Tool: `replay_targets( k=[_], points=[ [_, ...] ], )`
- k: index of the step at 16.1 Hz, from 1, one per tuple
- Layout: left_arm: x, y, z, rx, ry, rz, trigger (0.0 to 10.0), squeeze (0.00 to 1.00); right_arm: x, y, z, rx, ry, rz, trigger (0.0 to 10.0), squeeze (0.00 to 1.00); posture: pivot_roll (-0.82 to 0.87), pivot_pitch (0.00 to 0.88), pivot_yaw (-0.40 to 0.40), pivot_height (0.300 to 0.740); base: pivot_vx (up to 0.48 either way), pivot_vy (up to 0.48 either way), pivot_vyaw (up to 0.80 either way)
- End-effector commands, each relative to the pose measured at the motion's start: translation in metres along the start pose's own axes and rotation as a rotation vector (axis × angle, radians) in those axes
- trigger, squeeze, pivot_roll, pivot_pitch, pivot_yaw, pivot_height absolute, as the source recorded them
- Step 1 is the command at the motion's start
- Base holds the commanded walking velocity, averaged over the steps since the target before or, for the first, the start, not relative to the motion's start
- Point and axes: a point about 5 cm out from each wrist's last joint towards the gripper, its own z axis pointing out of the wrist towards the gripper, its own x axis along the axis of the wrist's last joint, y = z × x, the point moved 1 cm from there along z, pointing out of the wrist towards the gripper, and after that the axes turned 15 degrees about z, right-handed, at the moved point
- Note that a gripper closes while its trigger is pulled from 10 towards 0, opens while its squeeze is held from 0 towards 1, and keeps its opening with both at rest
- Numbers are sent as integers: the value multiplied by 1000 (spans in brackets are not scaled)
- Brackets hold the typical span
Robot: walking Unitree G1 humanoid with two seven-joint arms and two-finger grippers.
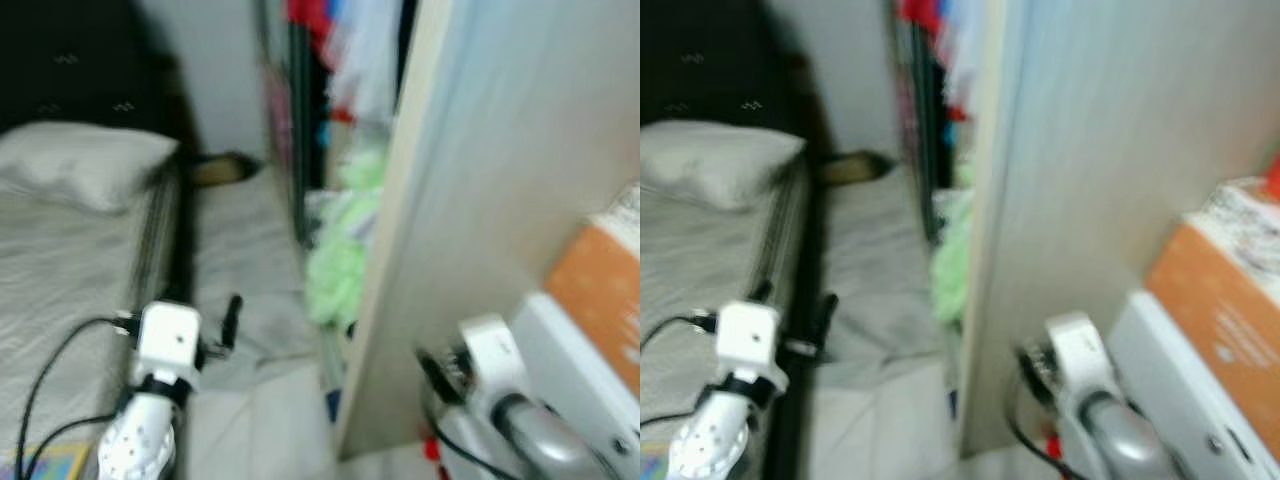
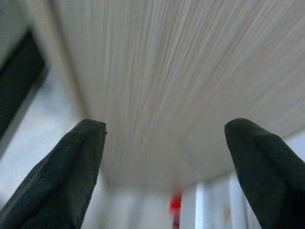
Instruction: Clean up the room
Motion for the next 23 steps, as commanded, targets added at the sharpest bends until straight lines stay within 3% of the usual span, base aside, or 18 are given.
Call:
replay_targets(
  k=[1, 3, 5, 10, 18, 23],
  points=[
    [-1, -1, 1, -15, -1, 11, 10000, 0, 3, -7, -1, 80, -30, 27, 10000, 0, -43, 0, -48, 740, 0, 0, 800],
    [0, 2, 4, -53, 8, 13, 10000, 0, 9, -3, -1, 160, -54, 20, 10000, 0, -69, 0, -39, 740, 0, 0, 0],
    [0, 3, 7, -57, 12, 21, 10000, 0, 23, 3, 11, 111, 11, 23, 10000, 0, -61, 0, -39, 740, 0, 0, 0],
    [0, 1, 6, -42, 7, 28, 10000, 0, 21, -17, 18, 163, 7, 8, 10000, 0, -52, 0, -43, 740, -136, 0, 0],
    [0, 2, 7, -45, 8, 23, 10000, 0, 21, -16, 21, 148, 18, 10, 10000, 0, -57, 0, -40, 740, -325, 0, 0],
    [0, 0, 8, -27, 8, 25, 10000, 0, 22, -17, 23, 136, 35, 16, 10000, 0, -53, 0, -42, 740, -61, 0, 0]
  ],
)
